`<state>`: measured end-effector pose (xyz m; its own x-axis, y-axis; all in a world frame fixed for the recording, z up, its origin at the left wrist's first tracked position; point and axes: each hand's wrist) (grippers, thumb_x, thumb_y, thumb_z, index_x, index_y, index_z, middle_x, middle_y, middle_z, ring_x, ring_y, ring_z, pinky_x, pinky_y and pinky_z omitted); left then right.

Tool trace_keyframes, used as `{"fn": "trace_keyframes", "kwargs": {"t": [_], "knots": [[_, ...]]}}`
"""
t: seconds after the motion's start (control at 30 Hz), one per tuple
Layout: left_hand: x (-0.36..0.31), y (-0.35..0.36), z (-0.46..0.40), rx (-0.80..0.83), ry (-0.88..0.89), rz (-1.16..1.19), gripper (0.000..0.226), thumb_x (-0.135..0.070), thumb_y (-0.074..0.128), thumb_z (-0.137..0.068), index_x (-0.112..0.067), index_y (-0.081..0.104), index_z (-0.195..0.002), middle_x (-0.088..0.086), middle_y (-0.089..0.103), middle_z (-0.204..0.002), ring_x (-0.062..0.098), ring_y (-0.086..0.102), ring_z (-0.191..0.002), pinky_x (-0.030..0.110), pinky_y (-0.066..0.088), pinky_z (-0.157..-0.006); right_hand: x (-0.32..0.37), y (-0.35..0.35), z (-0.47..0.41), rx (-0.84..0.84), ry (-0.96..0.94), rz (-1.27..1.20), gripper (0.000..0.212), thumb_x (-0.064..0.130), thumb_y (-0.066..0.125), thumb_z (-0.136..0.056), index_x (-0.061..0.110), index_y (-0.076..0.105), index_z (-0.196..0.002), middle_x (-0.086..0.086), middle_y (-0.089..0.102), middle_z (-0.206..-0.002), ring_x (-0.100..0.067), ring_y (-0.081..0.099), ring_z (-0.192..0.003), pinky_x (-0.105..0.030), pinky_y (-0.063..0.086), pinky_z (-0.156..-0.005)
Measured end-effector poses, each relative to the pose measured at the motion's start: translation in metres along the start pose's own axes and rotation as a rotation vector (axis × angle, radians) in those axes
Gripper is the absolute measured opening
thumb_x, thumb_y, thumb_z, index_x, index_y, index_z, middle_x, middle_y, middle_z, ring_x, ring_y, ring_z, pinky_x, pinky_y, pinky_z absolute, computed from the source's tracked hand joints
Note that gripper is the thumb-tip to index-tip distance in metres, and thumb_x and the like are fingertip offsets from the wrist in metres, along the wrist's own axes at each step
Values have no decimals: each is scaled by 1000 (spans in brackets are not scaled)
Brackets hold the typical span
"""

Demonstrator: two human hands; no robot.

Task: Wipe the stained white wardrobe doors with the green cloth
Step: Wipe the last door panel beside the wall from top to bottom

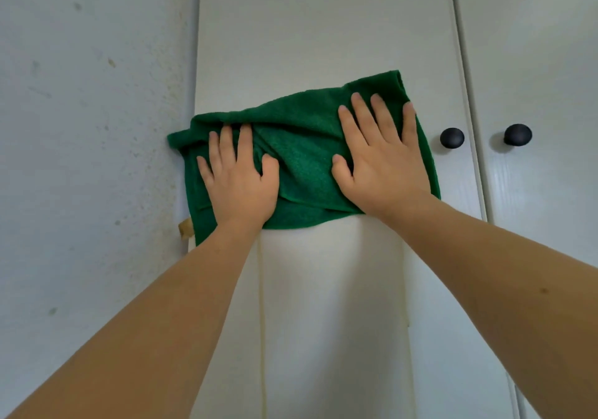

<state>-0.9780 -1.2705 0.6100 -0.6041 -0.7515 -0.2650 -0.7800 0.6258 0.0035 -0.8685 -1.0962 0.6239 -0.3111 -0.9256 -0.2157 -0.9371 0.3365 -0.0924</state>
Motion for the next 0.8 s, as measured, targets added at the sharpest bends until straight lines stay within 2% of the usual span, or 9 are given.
{"fn": "trace_keyframes", "kwargs": {"t": [0.3,0.47,0.63,0.8], "knots": [[2,4,1,-58,31,13,71,-47,25,-90,-21,33,-155,11,27,-163,29,14,-154,58,9,-123,-2,0,1,3,18,-22,75,51,24,-89,19,21,-158,-5,14,-165,-27,7,-152,-60,-1,-119],[2,3,4,-34,36,14,69,-46,27,-91,-22,31,-156,9,24,-165,28,12,-154,57,7,-124,-1,-1,4,30,33,-11,78,52,23,-89,16,20,-158,-9,12,-165,-31,5,-152,-62,0,-118],[10,0,48,-44,38,16,68,-45,29,-91,-23,33,-155,9,28,-163,31,17,-153,60,12,-122,1,-1,43,42,65,1,78,51,29,-89,10,25,-156,-14,17,-163,-36,11,-150,-64,6,-117],[21,-3,84,15,81,-9,69,-43,32,-90,-22,33,-156,10,28,-163,32,17,-153,63,12,-121,6,-1,81,88,76,25,79,51,32,-90,9,25,-156,-15,17,-163,-37,11,-150,-66,7,-116]]}}
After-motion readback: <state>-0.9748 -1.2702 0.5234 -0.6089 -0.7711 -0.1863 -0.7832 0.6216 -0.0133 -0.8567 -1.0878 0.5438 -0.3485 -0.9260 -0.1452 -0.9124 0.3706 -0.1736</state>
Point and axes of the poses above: each hand's wrist, its own z-axis away from the middle knuckle, its own y-axis out of the palm, x = y × z
